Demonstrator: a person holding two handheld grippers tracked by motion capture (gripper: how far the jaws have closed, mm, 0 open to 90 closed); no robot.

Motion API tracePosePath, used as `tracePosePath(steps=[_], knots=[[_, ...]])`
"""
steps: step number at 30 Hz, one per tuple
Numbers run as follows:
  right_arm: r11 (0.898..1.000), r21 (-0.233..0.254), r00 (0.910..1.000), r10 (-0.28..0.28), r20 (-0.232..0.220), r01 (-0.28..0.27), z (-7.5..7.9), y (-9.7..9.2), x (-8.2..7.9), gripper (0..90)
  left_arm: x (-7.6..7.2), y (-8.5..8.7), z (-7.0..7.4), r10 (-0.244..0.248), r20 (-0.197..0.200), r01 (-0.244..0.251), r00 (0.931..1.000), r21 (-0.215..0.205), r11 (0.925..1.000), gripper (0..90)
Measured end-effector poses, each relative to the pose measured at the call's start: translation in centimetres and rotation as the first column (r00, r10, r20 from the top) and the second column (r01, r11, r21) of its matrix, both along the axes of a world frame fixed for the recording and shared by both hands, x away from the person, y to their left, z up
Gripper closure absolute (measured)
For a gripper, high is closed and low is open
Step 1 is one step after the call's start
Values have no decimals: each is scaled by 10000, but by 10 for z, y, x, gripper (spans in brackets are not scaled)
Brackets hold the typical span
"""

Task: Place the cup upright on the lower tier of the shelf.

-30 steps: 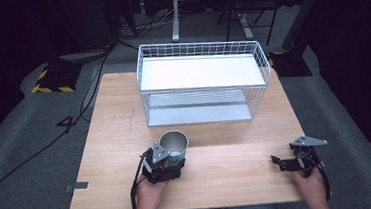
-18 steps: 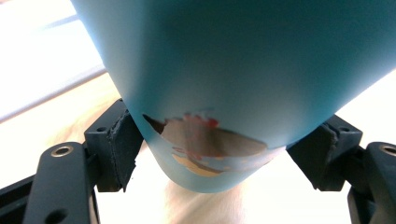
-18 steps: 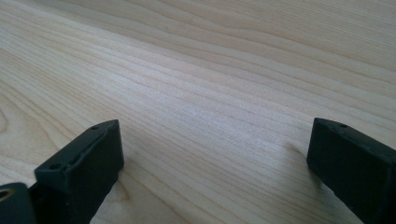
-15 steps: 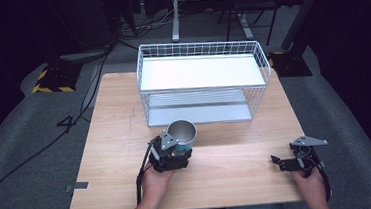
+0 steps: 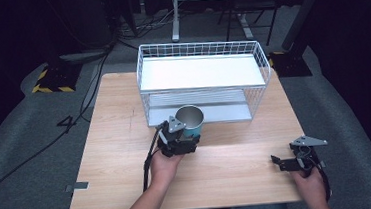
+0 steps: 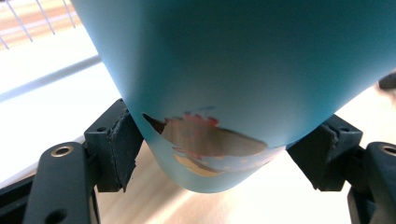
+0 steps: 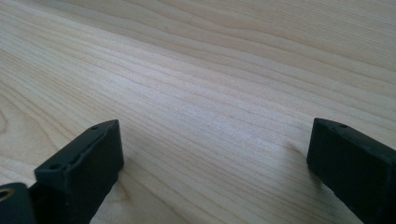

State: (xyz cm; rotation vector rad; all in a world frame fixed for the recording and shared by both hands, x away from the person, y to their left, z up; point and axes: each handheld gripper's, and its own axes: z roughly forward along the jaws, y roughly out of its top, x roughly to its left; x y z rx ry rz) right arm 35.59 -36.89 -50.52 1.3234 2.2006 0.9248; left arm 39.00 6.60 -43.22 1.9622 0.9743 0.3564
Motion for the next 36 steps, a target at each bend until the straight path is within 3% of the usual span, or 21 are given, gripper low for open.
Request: tracePosePath(steps=[5, 14, 27, 31, 36], knots=[[10000, -2, 10000, -1, 3, 1, 0, 0, 0, 40, 12, -6, 1, 183, 111, -184, 9998, 61, 9998, 248], [10000, -2, 10000, -1, 4, 1, 0, 0, 0, 40, 38, -16, -4, 669, 281, -664, 9974, -189, 9976, 247], [10000, -4, 10000, 2, 7, -2, 0, 0, 0, 40, 75, -33, -16, 1044, 48, -1043, 9945, -104, 9945, 246], [10000, -1, 10000, -1, 3, 1, 0, 0, 0, 40, 85, -40, -20, 1251, 394, -1243, 9914, -215, 9920, 246], [10000, -3, 10000, 3, 7, -3, 0, 0, 0, 42, 96, -45, -25, 1569, 452, -1557, 9866, -308, 9873, 245]])
